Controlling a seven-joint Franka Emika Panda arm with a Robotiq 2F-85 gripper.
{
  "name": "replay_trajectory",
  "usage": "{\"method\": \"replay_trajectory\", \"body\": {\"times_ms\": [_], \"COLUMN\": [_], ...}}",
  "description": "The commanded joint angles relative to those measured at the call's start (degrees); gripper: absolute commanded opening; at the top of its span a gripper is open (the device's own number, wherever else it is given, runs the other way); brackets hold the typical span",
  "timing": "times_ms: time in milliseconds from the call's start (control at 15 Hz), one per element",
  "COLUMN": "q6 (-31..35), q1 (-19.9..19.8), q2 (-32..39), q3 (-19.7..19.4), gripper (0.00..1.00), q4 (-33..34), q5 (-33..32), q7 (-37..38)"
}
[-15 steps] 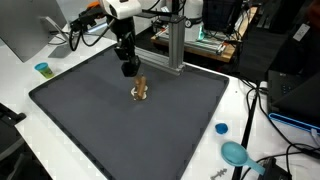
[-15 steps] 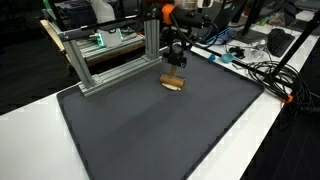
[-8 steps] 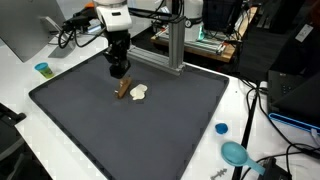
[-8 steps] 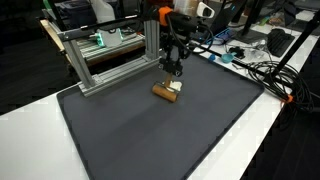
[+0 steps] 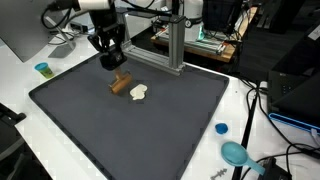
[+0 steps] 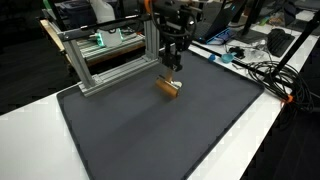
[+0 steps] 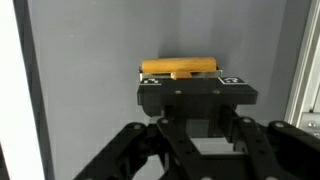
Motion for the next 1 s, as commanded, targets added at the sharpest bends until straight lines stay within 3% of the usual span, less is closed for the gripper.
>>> {"method": "replay_trajectory", "body": {"times_ms": [0,333,467,533,667,733,933], "q6": [-1.38,-9.62,-8.91,-9.53,-9.52,-9.50,-11.11], "q1": [-2.51,-2.25,-1.40,-0.80,-0.22,-0.04,2.01], "q2": [-12.69,-27.55,-34.59,-26.34,-31.72,-33.25,-33.11], "q3": [0.01,-3.77,-5.05,-5.30,-6.14,-6.29,-6.00], "gripper": [0.22,0.22,0.22,0.47,0.47,0.22,0.22], "q4": [-7.40,-13.34,-17.89,-11.56,-15.00,-16.21,-19.07], "q5": [8.78,17.44,19.31,16.47,17.00,16.98,23.93], "q7": [1.09,7.23,9.48,7.66,9.07,9.43,17.39]}}
